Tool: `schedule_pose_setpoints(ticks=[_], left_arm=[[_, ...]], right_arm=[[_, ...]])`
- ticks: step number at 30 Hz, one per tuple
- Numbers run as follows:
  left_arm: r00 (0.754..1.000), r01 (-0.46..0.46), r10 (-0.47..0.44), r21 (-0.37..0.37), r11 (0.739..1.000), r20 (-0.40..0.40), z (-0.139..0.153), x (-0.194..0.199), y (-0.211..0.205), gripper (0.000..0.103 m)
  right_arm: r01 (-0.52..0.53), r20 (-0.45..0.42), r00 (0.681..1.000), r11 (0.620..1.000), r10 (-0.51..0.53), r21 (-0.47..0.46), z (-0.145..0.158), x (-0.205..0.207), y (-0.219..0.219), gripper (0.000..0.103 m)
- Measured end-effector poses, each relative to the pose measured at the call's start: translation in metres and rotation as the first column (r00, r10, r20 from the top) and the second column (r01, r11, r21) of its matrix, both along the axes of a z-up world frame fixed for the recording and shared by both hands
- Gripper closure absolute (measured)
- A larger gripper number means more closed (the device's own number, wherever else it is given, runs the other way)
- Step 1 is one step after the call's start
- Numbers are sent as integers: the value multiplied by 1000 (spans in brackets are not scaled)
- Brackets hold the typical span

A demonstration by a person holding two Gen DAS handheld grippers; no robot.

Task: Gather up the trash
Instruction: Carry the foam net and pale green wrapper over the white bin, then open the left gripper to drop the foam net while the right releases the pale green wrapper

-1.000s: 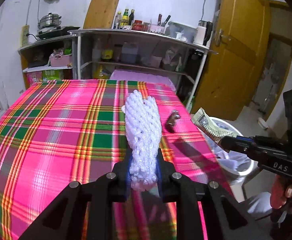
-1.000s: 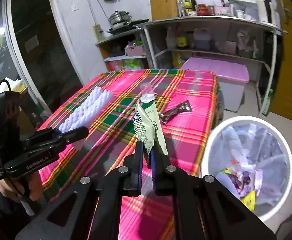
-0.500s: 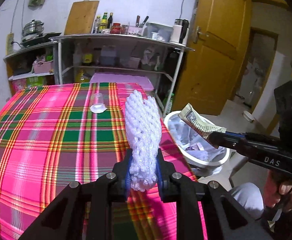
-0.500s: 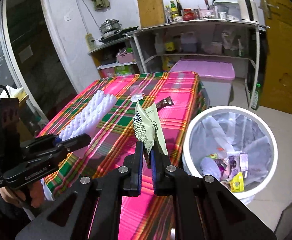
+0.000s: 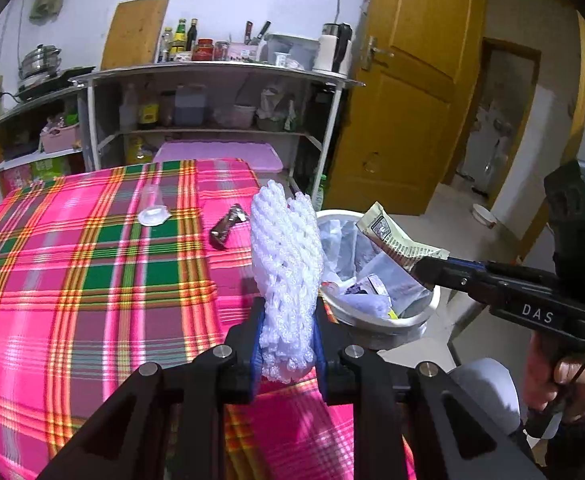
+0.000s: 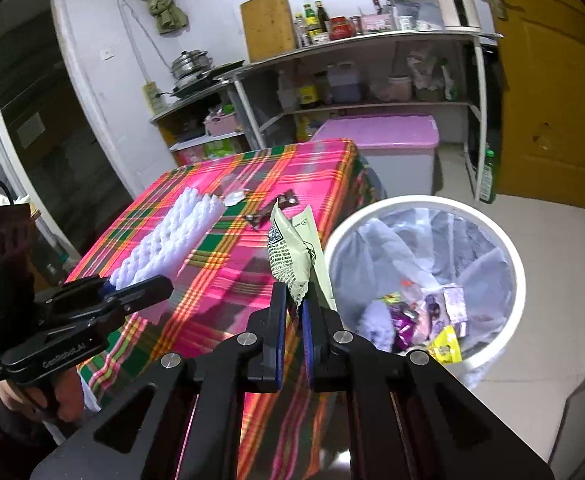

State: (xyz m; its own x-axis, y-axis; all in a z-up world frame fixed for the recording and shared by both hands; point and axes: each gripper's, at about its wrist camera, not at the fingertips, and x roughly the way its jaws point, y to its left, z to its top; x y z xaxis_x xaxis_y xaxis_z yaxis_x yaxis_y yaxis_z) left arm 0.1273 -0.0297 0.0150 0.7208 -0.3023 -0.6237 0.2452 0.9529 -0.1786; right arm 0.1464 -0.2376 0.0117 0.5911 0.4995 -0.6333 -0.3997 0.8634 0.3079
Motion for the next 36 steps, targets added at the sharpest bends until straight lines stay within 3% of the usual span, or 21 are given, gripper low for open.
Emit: schedule_pose_setpoints(ticks=[20, 36], left_arm=[[989, 140, -138, 50, 989, -47, -19, 49, -72, 82], [974, 182, -174, 48, 982, -142, -54, 92, -104, 81]], right_arm=[[149, -74, 986, 989, -149, 4, -28, 17, -61, 95], [191, -175, 965, 981, -193, -27, -63, 46, -77, 95]])
